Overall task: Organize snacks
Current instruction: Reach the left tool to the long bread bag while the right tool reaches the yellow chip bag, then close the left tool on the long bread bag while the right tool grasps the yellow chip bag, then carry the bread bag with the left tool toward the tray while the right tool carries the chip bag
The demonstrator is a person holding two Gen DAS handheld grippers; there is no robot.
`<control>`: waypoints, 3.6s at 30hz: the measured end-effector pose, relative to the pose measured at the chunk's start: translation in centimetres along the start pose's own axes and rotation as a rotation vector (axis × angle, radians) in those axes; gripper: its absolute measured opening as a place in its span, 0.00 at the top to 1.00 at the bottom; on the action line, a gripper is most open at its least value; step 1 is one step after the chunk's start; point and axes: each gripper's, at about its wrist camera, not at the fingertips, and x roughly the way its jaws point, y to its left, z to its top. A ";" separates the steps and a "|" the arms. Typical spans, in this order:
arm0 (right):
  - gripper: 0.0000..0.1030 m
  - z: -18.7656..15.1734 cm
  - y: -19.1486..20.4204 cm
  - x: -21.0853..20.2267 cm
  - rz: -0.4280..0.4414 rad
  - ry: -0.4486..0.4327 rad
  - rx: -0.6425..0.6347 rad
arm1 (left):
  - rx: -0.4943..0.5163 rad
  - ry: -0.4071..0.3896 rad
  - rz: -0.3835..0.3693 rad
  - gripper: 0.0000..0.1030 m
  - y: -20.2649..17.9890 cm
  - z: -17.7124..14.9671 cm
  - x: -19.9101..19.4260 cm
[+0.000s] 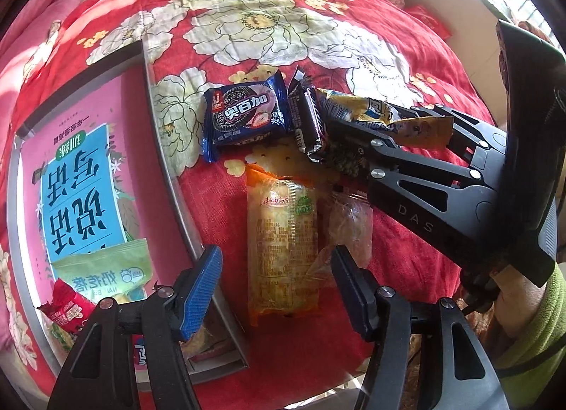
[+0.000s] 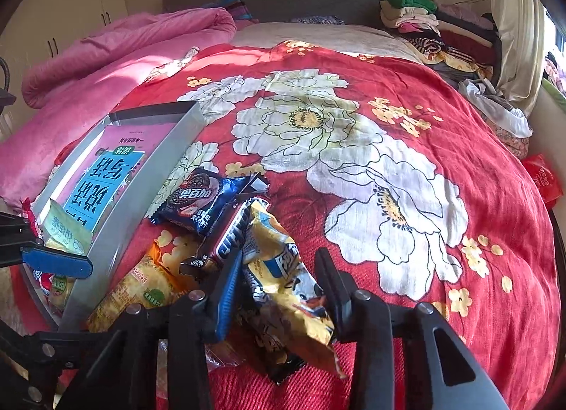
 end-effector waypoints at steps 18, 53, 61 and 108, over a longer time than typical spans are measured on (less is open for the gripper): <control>0.72 0.1 -1.3 -0.8 0.124 -0.022 0.123 | -0.044 0.021 -0.001 0.36 0.3 1.0 1.4; 0.72 0.2 -2.2 -7.4 0.117 -0.105 0.216 | -0.123 -0.113 -0.071 0.64 1.5 1.1 -3.1; 0.72 0.7 -0.9 -8.4 0.131 -0.110 0.192 | -0.158 -0.154 -0.083 0.64 2.9 0.4 -5.0; 0.72 2.0 9.9 -9.3 0.268 -0.060 0.003 | -0.411 -0.314 -0.029 0.64 14.1 -5.7 -11.8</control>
